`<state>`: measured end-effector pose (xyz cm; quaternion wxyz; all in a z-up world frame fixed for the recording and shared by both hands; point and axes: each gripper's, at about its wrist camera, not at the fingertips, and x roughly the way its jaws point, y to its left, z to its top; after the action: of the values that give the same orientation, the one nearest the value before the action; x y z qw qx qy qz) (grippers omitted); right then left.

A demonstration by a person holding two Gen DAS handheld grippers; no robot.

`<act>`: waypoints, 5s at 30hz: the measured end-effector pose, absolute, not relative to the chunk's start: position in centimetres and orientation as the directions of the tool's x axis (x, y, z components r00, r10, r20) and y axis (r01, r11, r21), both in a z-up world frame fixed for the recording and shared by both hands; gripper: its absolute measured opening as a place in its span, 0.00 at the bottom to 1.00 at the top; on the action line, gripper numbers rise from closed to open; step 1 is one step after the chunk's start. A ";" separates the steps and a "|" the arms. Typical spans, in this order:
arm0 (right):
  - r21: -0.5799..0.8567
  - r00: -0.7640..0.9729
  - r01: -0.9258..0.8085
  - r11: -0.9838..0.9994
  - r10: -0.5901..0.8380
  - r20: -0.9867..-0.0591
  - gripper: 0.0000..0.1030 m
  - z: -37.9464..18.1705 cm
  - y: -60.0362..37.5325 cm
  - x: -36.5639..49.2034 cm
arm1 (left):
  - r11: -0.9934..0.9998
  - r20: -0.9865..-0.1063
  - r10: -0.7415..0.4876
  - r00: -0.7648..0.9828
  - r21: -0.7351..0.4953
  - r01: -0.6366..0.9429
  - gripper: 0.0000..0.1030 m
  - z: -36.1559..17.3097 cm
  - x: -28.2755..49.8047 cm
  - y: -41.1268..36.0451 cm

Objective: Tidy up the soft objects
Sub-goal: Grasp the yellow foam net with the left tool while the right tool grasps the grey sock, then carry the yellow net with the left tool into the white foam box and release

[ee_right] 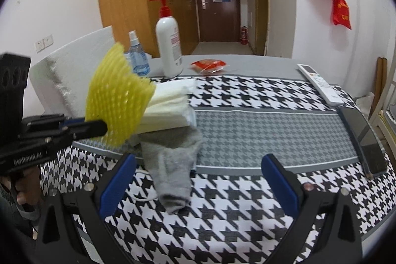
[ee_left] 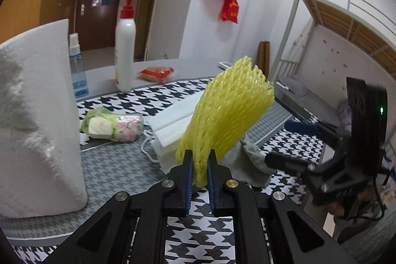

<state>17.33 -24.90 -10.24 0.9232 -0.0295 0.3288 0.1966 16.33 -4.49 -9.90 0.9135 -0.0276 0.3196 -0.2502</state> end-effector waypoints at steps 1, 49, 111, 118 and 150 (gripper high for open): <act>0.070 0.704 -0.387 0.919 0.344 -0.622 0.99 -10.3 -24.7 17.4 | 0.877 -0.566 -0.468 0.679 -0.204 0.434 0.11 -9.9 16.3 -4.4; 0.066 0.810 -0.294 0.953 0.286 -0.512 0.11 -3.6 -28.4 14.7 | 0.867 -0.494 -0.493 0.716 -0.204 0.456 0.11 -9.0 14.4 -4.1; 0.008 0.801 -0.501 0.866 0.467 -0.376 0.11 1.8 -21.5 14.9 | 0.991 -0.348 -0.125 0.929 0.004 0.135 0.11 0.9 8.3 -1.5; -0.006 0.797 -0.518 0.855 0.481 -0.366 0.11 2.6 -20.8 14.9 | 0.995 -0.349 -0.094 0.932 -0.001 0.100 0.11 1.8 9.1 -1.0; -0.031 0.748 -0.613 0.789 0.568 -0.344 0.11 5.0 -16.6 16.5 | 0.986 -0.416 0.152 0.897 0.001 -0.167 0.11 3.1 14.1 5.0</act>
<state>16.46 -16.61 4.97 0.9322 -0.0711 0.1604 0.3167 14.13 4.97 3.06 0.9737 -0.0174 0.2120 0.0819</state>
